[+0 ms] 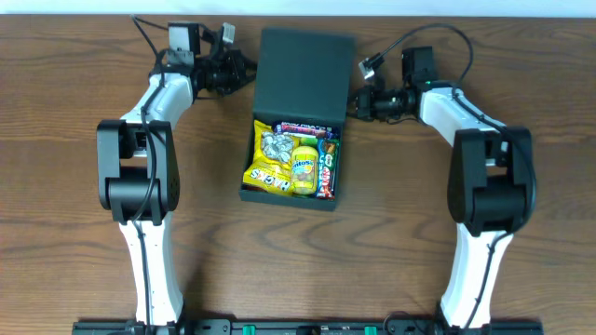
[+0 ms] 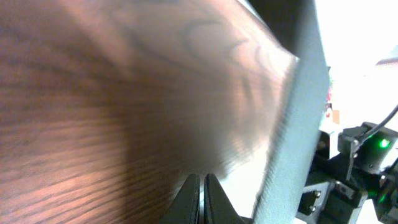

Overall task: Pack container
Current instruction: 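Swing the lid forward with both grippers to close the box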

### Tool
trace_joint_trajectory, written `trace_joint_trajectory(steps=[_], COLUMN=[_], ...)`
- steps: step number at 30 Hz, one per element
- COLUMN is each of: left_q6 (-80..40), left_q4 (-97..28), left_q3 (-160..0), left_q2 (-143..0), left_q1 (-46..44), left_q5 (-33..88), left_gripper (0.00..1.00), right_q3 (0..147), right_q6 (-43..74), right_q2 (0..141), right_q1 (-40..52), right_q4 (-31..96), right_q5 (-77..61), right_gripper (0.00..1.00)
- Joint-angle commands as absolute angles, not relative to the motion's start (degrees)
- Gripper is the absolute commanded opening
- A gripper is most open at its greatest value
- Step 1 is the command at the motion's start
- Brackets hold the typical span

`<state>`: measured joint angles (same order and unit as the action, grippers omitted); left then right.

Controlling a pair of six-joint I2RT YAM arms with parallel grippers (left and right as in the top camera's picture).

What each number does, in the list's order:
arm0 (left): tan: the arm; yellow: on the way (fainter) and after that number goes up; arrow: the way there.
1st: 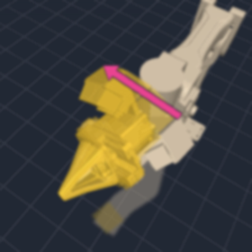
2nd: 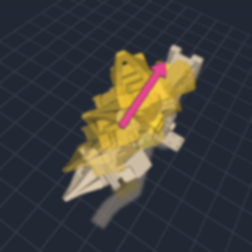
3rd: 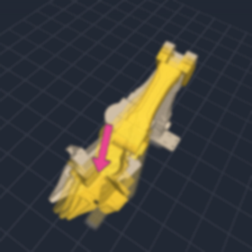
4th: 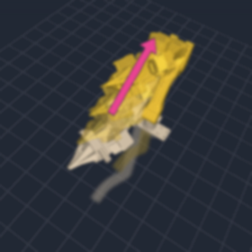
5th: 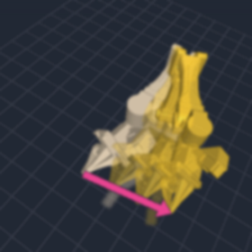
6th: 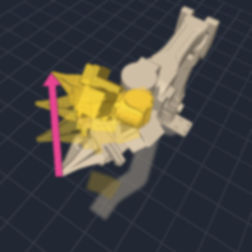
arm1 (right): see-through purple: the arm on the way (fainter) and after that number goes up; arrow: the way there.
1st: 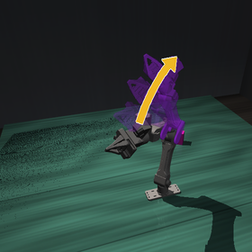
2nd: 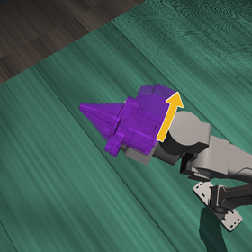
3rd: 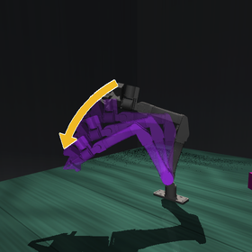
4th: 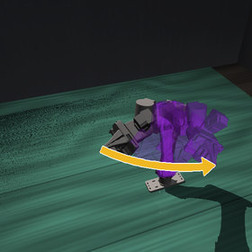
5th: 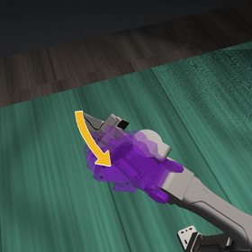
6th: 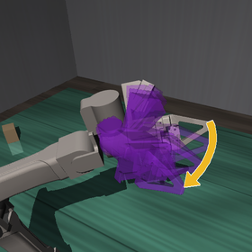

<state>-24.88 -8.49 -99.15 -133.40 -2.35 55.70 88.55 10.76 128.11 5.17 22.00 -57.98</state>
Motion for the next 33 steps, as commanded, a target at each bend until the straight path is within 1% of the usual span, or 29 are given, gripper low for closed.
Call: trace_joint_trajectory(steps=[1, 8, 21, 27, 33], left_q6=[-20.16, -10.66, 11.20, 15.49, 15.46], left_q4=[-10.31, -16.12, -36.45, -44.07, -46.22], left_q3=[-101.54, -101.54, -101.54, -101.54, -101.54], left_q2=[-131.87, -125.05, -110.85, -108.84, -108.84], left_q1=[-2.59, -2.59, -2.70, -2.70, -2.70], left_q5=[58.54, 58.46, 51.81, 47.00, 44.36], left_gripper=[0.06, 0.05, 0.06, 0.05, 0.06], right_q3=[89.23, 89.23, 89.23, 89.23, 89.23], right_q6=[7.16, 4.05, -8.51, -10.41, -10.35], right_q2=[121.16, 113.75, 102.32, 99.81, 99.00], right_q1=[5.21, 5.23, 6.00, 6.02, 6.02], right_q4=[21.82, 24.23, 40.71, 45.34, 46.61], right_q5=[-58.50, -56.80, -49.82, -44.66, -39.99], right_gripper=[0.01, 0.01, 0.01, 0.01, 0.01])
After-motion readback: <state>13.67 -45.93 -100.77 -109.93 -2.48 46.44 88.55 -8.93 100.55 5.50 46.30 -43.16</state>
